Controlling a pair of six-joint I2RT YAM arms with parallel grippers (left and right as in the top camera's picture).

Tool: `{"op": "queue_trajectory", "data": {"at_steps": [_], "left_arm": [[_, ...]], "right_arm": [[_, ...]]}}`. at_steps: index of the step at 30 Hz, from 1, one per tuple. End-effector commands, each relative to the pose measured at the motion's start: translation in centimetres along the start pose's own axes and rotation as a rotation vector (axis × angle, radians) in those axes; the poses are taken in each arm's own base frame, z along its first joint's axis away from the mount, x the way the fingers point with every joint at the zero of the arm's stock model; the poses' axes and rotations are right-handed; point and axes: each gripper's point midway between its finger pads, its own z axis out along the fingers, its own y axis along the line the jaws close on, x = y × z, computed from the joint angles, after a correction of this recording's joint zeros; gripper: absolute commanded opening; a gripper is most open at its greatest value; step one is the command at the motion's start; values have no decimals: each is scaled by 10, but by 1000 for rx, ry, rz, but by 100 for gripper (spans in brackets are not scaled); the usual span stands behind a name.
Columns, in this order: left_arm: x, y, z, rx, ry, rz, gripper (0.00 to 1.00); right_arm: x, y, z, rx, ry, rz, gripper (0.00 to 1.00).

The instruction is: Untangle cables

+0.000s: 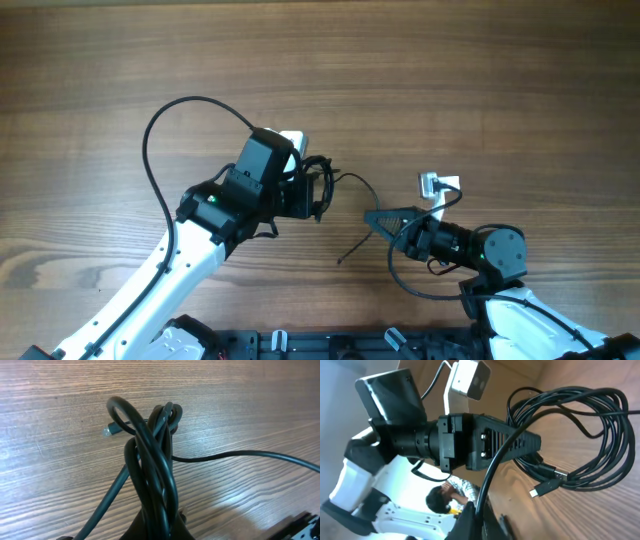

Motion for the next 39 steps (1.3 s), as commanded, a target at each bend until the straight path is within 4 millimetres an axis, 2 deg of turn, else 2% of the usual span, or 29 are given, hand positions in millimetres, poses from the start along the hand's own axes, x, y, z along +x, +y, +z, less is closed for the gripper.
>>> {"op": "queue_trajectory", "data": {"at_steps": [1, 4, 6, 9, 19, 22, 28, 32, 34, 39], "left_arm": [[-4, -4, -5, 2, -16, 99, 4], [3, -7, 2, 4, 9, 142, 4], [16, -11, 9, 8, 47, 182, 4], [26, -11, 14, 6, 75, 192, 4], [33, -7, 18, 1, 110, 239, 4], [42, -24, 17, 103, 149, 232, 4], [56, -53, 9, 286, 219, 216, 4], [50, -65, 6, 333, 215, 110, 4], [42, -69, 7, 337, 201, 6, 4], [30, -76, 7, 349, 183, -166, 4]], "right_arm": [[-17, 8, 1, -16, -70, 63, 4], [-28, 9, 0, -19, -136, 88, 4], [-40, 7, -2, -9, -203, 86, 4], [-47, 11, -4, -19, -241, 68, 4], [-68, 10, -10, -10, -367, 48, 4], [-77, 7, -14, 16, -428, 1, 4], [-87, 2, -19, 34, -495, 22, 4], [-85, -6, -18, 62, -481, 15, 4], [-82, -14, -17, 123, -459, -101, 4], [-73, -16, -13, 141, -401, -182, 5]]}}
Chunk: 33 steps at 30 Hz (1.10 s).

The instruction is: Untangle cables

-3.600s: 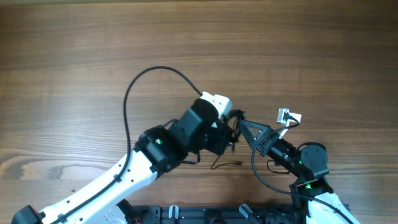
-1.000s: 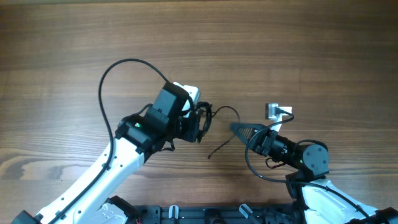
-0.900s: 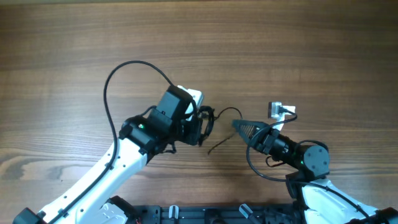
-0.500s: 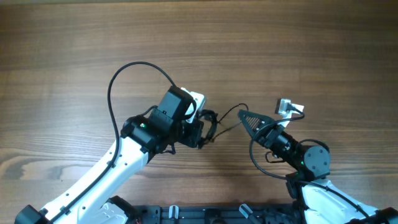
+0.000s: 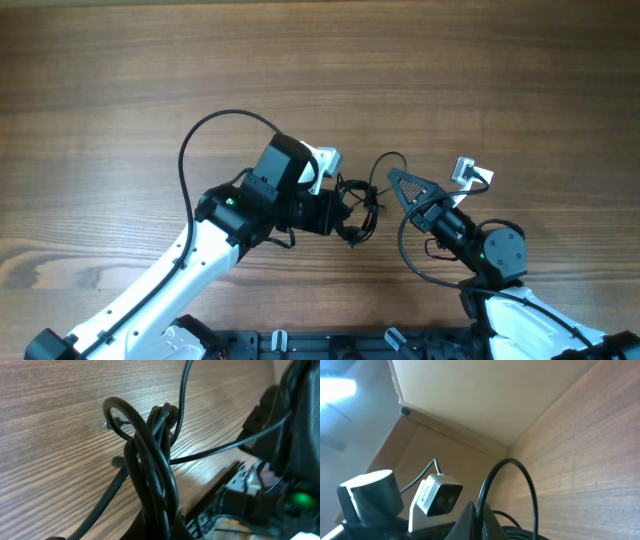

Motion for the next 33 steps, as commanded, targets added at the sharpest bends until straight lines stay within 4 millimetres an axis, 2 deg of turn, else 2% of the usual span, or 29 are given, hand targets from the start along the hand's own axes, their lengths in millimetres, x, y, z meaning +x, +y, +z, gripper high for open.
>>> {"op": "queue_trajectory", "data": {"at_steps": [1, 3, 9, 13, 15, 18, 19, 21, 23, 24, 25, 30, 33], "left_arm": [[-5, -9, 2, 49, -10, -197, 4], [-14, -13, 1, 68, -43, -288, 4], [-33, -25, -1, 127, -104, -364, 4], [-35, -27, -2, 143, -105, -444, 4], [-37, -29, -2, 151, -111, -439, 4], [-41, -31, -3, 168, -122, -487, 4], [-43, -33, -4, 176, -126, -504, 4], [-47, -33, -5, 187, -140, -525, 4], [-53, -24, -8, 167, -169, -584, 4], [-58, -15, -10, 149, -191, -633, 4], [-62, -8, -13, 143, -209, -675, 4], [-84, 25, -32, 157, -288, -956, 4], [-92, 38, -40, 175, -318, -1108, 4]], "right_arm": [[2, 6, 3, -27, 29, -117, 5], [11, 8, 2, -44, 79, -163, 5], [22, 4, 1, -42, 136, -167, 5], [27, -22, 0, 64, 153, -105, 5], [28, -26, -1, 81, 159, -94, 11], [25, -27, 0, 89, 142, -96, 25], [24, -27, 0, 92, 134, -97, 27], [22, -26, 0, 86, 124, -110, 38], [20, -20, 1, 61, 117, -142, 69], [19, -18, 1, 53, 114, -147, 88], [19, -16, 1, 44, 117, -151, 100], [32, -16, -1, 30, 189, -135, 100], [44, -20, -4, 38, 252, -107, 100]]}}
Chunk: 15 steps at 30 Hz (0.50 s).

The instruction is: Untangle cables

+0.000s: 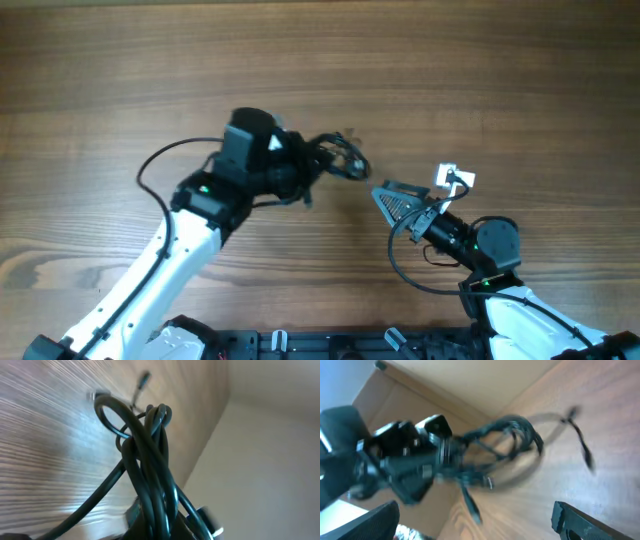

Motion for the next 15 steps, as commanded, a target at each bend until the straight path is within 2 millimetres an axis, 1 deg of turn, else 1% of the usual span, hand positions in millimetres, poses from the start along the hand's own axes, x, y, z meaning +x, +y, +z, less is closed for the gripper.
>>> {"op": "queue_trajectory", "data": {"at_steps": [1, 4, 6, 8, 9, 11, 12, 14, 15], "left_arm": [[-22, 2, -7, 14, -53, -290, 4], [-20, 1, -7, 18, -40, -434, 4], [-12, 2, -5, 5, -1, -521, 4], [3, 3, -3, -17, 56, -633, 4], [7, 3, -2, -23, 65, -652, 4], [14, 3, 0, -32, 79, -676, 4], [16, 3, 1, -36, 83, -693, 4], [24, 2, 3, -47, 98, -728, 4], [27, 2, 4, -50, 105, -733, 4]], "right_arm": [[16, 2, 1, -22, 96, 5, 100], [24, -8, 0, 18, 126, 70, 99], [27, -13, 0, 40, 136, 135, 99], [28, -13, 0, 38, 141, 118, 99], [27, -14, 0, 41, 134, 98, 100], [22, -18, 0, 63, 106, 116, 99], [21, -19, 0, 71, 97, 163, 99], [22, -19, 1, 85, 87, 355, 97], [22, -19, 2, 91, 79, 414, 92]]}}
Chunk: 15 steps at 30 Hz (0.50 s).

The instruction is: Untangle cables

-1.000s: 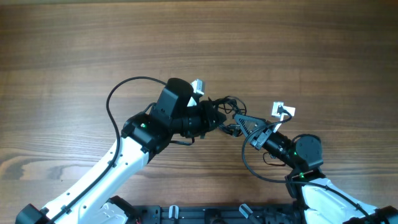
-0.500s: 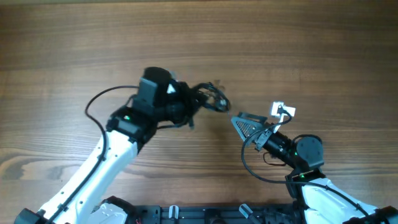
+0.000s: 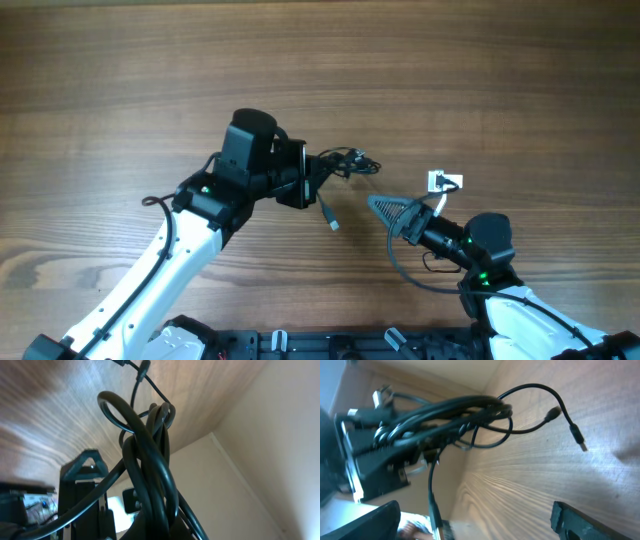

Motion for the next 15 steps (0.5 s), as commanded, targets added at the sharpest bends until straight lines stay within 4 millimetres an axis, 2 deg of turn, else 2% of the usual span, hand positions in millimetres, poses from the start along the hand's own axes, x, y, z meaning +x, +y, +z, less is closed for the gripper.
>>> {"op": "queue_trajectory", "data": {"at_steps": [1, 3, 7, 12, 13, 15], "left_arm": [[15, 10, 6, -37, 44, -90, 4], [23, 15, 8, -52, 56, -102, 4], [36, 20, 12, -65, 84, -117, 4], [50, 29, 17, -90, 109, -90, 4], [52, 31, 17, -96, 113, -86, 4], [55, 34, 18, -103, 116, -79, 4]], "right_arm": [[-6, 0, 5, 12, -47, 289, 83], [-8, -3, 9, 27, -98, 395, 81], [-7, -21, 13, 102, -208, 604, 82], [-20, -30, 10, 115, -329, 679, 79], [-23, -31, 9, 113, -349, 683, 77], [-24, -31, 8, 109, -358, 701, 58]]}}
